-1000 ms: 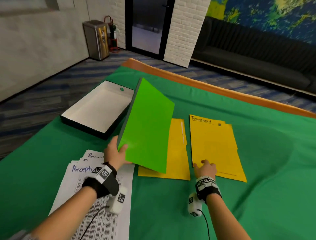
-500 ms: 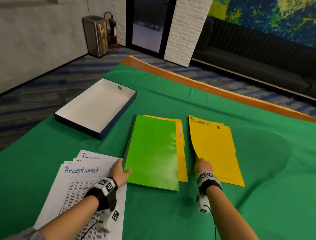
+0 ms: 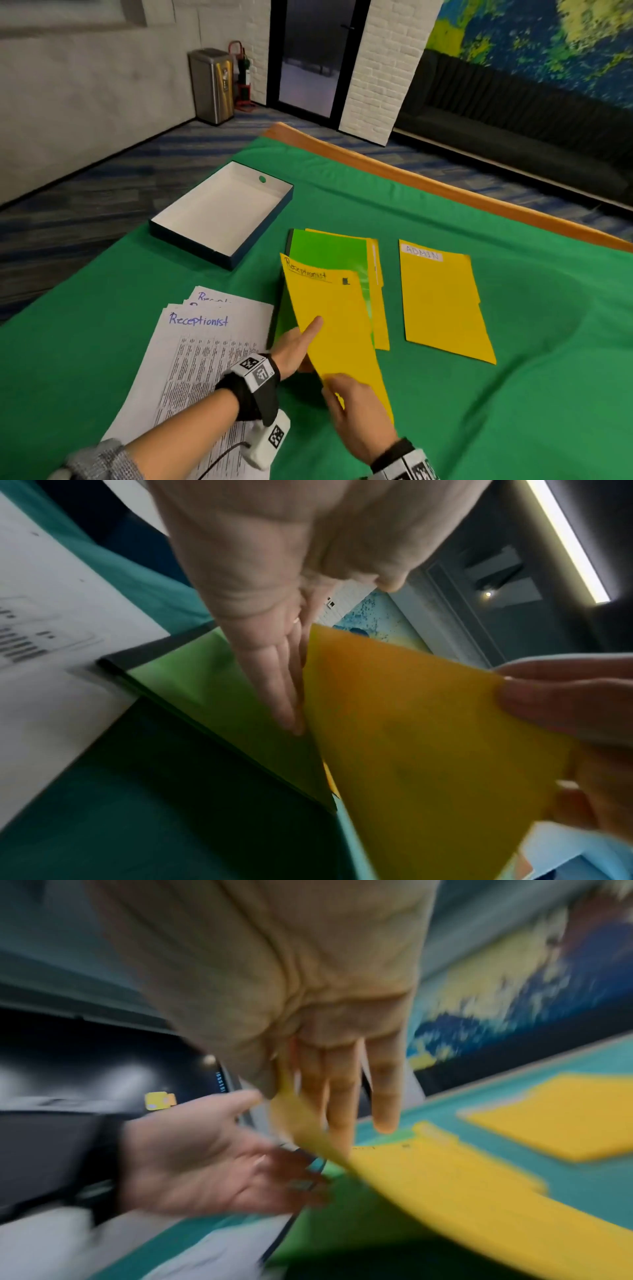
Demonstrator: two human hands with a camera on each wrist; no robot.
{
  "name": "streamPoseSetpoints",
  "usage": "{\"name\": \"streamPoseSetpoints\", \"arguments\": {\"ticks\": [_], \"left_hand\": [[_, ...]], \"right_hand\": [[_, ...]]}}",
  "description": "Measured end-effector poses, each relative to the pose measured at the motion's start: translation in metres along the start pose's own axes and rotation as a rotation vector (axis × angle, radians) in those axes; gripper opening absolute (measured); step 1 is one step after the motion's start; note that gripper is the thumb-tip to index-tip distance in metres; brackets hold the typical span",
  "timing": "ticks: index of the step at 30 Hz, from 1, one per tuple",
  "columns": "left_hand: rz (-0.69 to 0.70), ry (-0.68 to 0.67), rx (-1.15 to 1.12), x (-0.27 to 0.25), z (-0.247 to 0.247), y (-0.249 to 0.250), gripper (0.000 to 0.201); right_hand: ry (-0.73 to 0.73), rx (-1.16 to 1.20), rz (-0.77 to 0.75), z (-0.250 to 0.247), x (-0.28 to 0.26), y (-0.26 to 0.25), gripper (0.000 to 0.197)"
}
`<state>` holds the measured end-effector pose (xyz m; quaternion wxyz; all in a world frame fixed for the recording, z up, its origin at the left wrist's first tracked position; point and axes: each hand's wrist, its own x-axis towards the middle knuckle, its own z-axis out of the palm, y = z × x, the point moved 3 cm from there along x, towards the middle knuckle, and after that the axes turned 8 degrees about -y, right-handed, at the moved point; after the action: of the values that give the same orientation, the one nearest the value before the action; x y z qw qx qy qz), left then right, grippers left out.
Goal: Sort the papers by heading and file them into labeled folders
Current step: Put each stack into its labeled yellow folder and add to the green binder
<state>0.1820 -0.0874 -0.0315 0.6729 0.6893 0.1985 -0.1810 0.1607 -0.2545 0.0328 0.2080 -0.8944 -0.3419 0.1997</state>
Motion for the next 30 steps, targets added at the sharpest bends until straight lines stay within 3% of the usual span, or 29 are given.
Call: {"name": "streamPoseSetpoints", "arguments": {"ticks": [1,3,4,6,9,11,13,15,17,18,21,26,28,30], "left_hand": [[0.015,-0.004,0.030,-0.003,-0.002,-0.009,0.077],[0.048,0.023,0.092,-0.024,-0.005,-0.012,0.026],[0.064,0.045,0.107,-0.035,-0.007,-0.014,0.010],[0.094,0.055,0.133,-0.052,-0.015,-0.024,0.025],[0.169,-0.007,0.140,-0.080,-0.025,-0.039,0.034],[0.201,-0.045,0.113,-0.095,-0.029,-0.049,0.030],[0.215,-0.075,0.036,-0.105,-0.031,-0.058,0.028],[0.168,-0.058,0.021,-0.111,-0.036,-0.069,0.023],[0.092,0.040,0.089,-0.114,-0.048,-0.084,0.017],[0.070,0.127,0.197,-0.116,-0.057,-0.092,0.017],[0.026,0.359,0.473,-0.127,-0.086,-0.110,0.030],[-0.170,0.572,0.623,-0.137,-0.125,-0.130,0.077],[-0.227,0.587,0.574,-0.138,-0.132,-0.134,0.098],[-0.247,0.580,0.560,-0.138,-0.140,-0.132,0.111]], "right_hand": [[-0.087,0.050,-0.046,0.012,-0.006,-0.006,0.030],[-0.211,0.151,-0.059,0.024,-0.015,-0.009,0.062],[-0.231,0.227,-0.018,0.027,-0.018,-0.005,0.079],[-0.129,0.339,0.128,0.030,-0.020,0.016,0.101],[0.103,0.370,0.414,0.032,-0.020,0.054,0.093],[0.128,0.493,0.539,0.038,-0.023,0.073,0.094],[0.143,0.673,0.555,0.046,-0.026,0.082,0.105],[0.178,0.776,0.563,0.056,-0.033,0.086,0.097],[0.199,0.797,0.581,0.065,-0.045,0.092,0.089],[0.209,0.774,0.608,0.068,-0.052,0.094,0.077],[0.208,0.670,0.739,0.080,-0.073,0.108,0.048],[0.113,0.326,0.892,0.072,-0.085,0.098,0.073],[0.177,0.217,0.884,0.067,-0.082,0.083,0.070],[0.204,0.126,0.783,0.069,-0.072,0.067,0.062]]}}
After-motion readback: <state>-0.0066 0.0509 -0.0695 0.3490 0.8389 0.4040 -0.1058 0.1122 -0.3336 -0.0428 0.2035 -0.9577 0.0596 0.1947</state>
